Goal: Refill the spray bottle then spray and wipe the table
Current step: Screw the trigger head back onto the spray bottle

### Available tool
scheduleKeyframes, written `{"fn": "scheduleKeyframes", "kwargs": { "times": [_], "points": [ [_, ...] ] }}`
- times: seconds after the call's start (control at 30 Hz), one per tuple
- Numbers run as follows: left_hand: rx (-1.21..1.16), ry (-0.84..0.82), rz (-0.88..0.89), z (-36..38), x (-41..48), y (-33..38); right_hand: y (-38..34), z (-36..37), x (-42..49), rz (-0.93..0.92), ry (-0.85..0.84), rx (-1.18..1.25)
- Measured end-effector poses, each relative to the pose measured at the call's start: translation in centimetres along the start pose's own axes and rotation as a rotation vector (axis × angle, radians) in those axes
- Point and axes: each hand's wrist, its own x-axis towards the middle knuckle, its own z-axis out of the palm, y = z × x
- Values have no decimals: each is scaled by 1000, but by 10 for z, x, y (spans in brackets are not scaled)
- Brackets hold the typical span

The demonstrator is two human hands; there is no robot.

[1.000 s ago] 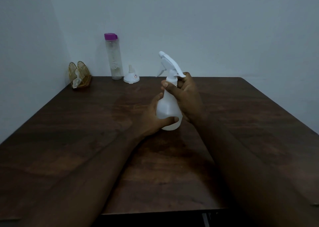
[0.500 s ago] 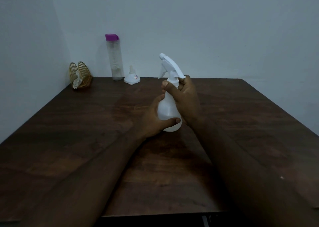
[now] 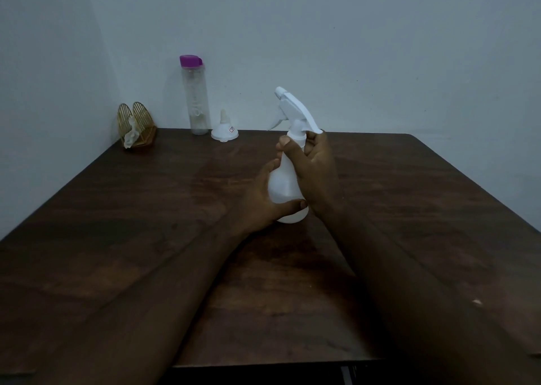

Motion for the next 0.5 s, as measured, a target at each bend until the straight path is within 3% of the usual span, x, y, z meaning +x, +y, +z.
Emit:
{"fn": "scheduleKeyframes", "kwargs": {
  "times": [0.27, 0.5],
  "points": [
    [-39, 29, 59, 3, 0, 1, 2, -2, 0, -14, -15, 28],
    [-157, 261, 244, -1, 10, 31, 0, -5, -1, -20, -110, 75]
  ]
}}
